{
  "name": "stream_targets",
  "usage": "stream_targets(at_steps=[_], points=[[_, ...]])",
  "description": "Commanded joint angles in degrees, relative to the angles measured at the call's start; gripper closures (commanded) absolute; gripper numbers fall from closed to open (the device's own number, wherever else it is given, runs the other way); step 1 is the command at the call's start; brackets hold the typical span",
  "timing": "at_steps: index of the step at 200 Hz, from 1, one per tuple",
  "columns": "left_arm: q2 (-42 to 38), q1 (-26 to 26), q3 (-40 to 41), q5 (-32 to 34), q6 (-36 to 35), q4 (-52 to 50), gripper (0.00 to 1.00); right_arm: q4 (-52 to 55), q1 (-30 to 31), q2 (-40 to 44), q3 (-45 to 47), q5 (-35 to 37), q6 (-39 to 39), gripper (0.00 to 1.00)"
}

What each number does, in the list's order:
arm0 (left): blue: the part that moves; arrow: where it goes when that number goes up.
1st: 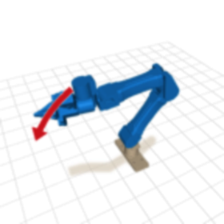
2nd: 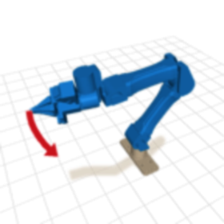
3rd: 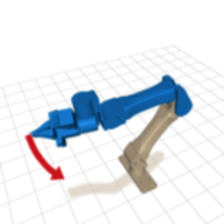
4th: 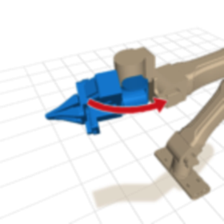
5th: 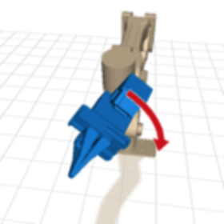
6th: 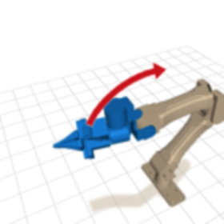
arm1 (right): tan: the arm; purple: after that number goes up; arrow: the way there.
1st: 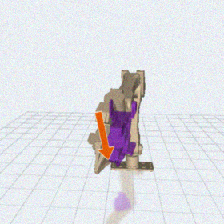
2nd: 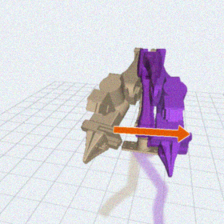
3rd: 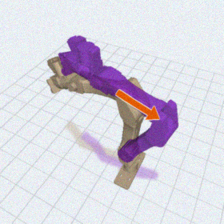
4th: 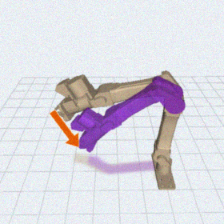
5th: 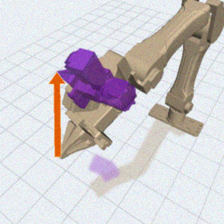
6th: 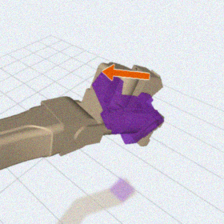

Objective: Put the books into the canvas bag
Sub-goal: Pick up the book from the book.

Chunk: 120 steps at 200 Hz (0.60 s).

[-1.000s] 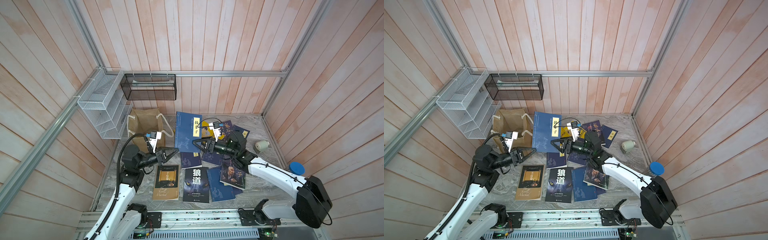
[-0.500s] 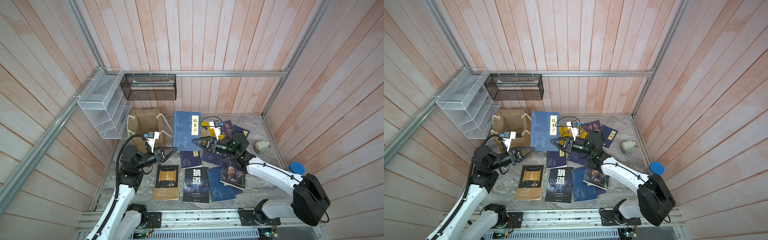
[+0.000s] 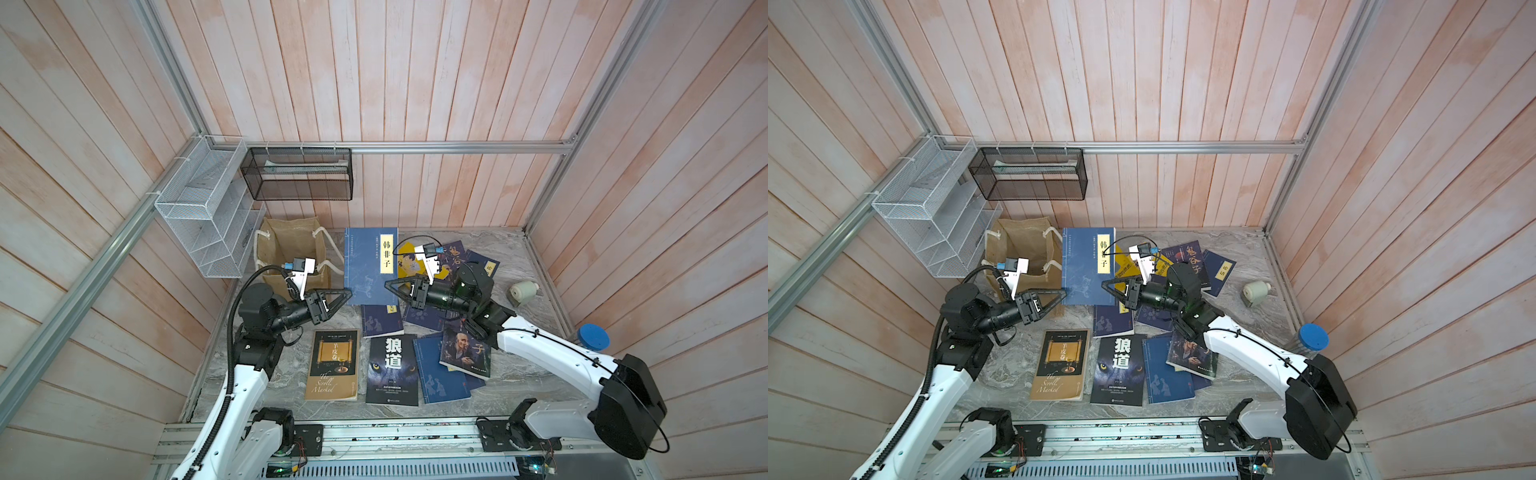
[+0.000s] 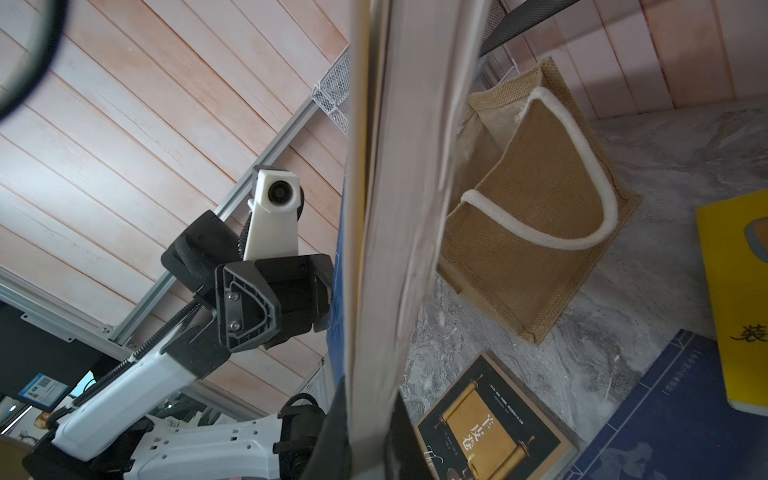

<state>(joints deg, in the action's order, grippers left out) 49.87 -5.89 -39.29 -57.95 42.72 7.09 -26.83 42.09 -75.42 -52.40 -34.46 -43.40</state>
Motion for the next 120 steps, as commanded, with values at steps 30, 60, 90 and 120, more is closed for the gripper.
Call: stream_targets(at_steps=[30, 60, 90, 120], points=[[4.5, 3.53, -2.24, -2.97, 6.79, 11.51, 0.49, -3.89, 1.33, -1.08, -1.34, -0.37, -0.59, 1.0], [5.72, 6.34, 0.59, -6.77, 17.78, 26.28, 0.63, -3.42, 1.77, -2.66, -2.31, -1.2, -1.03, 1.0], [6.31, 7.54, 0.27, -9.96, 19.18, 27.18, 0.68, -2.96, 2.12, -5.09, -4.14, -2.34, -1.26, 1.0], [4.84, 8.91, -0.42, -8.27, 12.46, 16.31, 0.65, -3.23, 2.43, -6.57, -5.47, -3.06, -1.41, 1.0]])
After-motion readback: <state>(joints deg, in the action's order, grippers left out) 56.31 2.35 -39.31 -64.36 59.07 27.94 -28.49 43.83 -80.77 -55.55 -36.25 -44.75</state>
